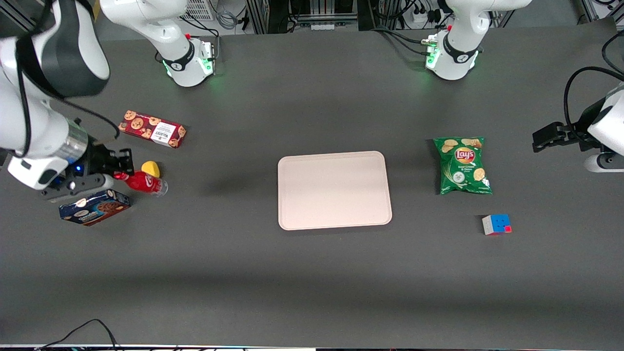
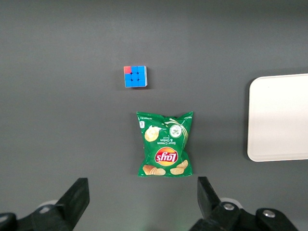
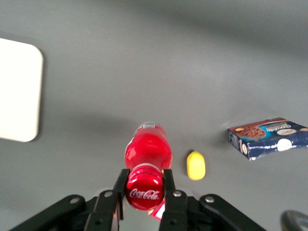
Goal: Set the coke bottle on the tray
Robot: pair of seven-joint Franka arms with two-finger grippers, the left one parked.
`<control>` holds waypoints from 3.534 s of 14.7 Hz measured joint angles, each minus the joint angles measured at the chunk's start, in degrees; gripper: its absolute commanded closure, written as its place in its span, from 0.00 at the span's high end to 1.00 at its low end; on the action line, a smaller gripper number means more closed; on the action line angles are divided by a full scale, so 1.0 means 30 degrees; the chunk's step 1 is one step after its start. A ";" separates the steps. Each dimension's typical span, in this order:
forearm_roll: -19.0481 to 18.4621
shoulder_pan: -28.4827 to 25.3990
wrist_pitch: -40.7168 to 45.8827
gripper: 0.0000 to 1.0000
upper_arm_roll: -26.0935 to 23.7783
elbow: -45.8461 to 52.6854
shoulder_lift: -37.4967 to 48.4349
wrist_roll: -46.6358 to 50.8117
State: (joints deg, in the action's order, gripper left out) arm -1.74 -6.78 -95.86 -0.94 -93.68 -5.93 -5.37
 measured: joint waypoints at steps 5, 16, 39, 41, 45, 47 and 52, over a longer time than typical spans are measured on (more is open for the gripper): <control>0.0019 -0.0048 0.1935 0.00 -0.3679 0.2390 -0.0090 0.5350; -0.0567 -0.2652 -0.2268 0.00 -0.7780 0.2452 -0.4352 1.7480; -0.4778 -0.3319 -0.8849 1.00 -0.8312 -0.0430 -0.8014 2.2070; -0.4779 -0.3306 -0.8941 1.00 -0.8312 -0.0389 -0.8015 2.2214; -0.4763 -0.2914 -0.8846 1.00 -0.8329 0.0360 -0.7635 2.2125; -0.4054 -0.2165 -0.7952 1.00 -0.8313 0.1109 -0.6982 2.0445; -0.1124 -0.0145 -0.4163 1.00 -0.5806 0.2558 -0.4169 1.1382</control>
State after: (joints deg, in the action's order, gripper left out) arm -5.11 -7.22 -108.35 -18.36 -86.01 -18.44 28.78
